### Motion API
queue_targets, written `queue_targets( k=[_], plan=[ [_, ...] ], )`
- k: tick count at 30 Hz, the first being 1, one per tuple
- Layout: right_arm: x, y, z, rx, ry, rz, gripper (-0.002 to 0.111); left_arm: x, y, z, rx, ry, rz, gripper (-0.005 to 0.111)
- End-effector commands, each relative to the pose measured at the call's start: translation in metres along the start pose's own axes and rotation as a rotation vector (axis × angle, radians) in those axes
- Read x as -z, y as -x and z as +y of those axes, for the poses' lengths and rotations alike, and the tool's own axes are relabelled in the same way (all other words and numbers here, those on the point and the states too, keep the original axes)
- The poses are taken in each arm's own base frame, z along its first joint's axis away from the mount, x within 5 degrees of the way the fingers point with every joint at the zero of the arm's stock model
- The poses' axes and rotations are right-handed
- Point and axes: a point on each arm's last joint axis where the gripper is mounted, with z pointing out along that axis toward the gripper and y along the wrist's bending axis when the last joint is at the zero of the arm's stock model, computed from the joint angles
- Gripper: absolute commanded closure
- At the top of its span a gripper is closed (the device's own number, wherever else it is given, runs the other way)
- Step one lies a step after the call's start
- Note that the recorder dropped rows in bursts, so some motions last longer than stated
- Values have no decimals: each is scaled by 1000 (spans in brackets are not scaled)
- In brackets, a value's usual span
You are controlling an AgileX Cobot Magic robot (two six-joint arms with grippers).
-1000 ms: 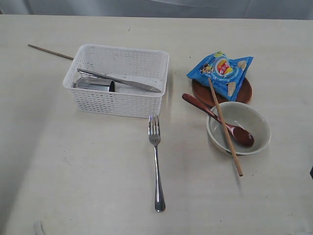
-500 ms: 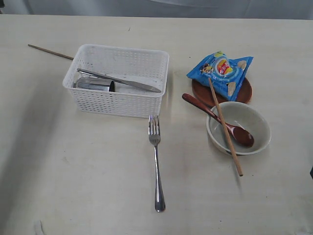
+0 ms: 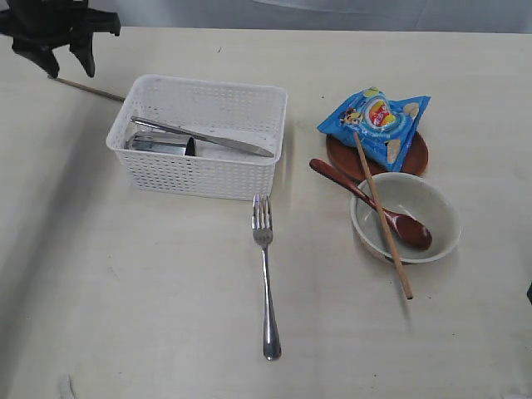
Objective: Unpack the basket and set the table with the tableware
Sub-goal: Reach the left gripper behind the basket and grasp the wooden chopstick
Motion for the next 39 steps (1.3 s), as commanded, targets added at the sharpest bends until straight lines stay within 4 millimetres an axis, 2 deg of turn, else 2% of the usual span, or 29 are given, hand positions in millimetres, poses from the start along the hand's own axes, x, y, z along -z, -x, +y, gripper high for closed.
queue_targets(
  k=[1,4,8,10,13,20,22,26,31,34,39],
  plan=[
    [0,-1,0,6,-7,-3,109,-42,14,9,290,21,29,52],
    [0,-1,0,6,-7,-3,109,-64,20,2,375,-58,-6,50],
    [0,-1,0,6,-7,-3,109,-83,27,-13,501,-235,-32,50],
    [0,-1,0,6,-7,-3,109,-90,30,-15,539,-267,-49,50],
    [0,-1,0,6,-7,-3,109,-98,30,-11,571,-232,-56,50],
    [0,-1,0,4,-6,-3,109,-115,24,-3,527,-125,-21,51],
    [0,0,0,-10,-2,-4,109,-123,20,-2,522,-107,11,57],
    [0,0,1,-56,13,-7,109,-136,15,-2,525,-90,53,78],
    [0,0,2,-70,18,-8,109,-139,14,-1,475,-81,57,105],
    [0,0,2,-70,18,-8,109,-139,12,3,415,-39,66,107],
    [0,0,2,-70,18,-8,109,-138,5,18,303,137,118,107]
  ],
)
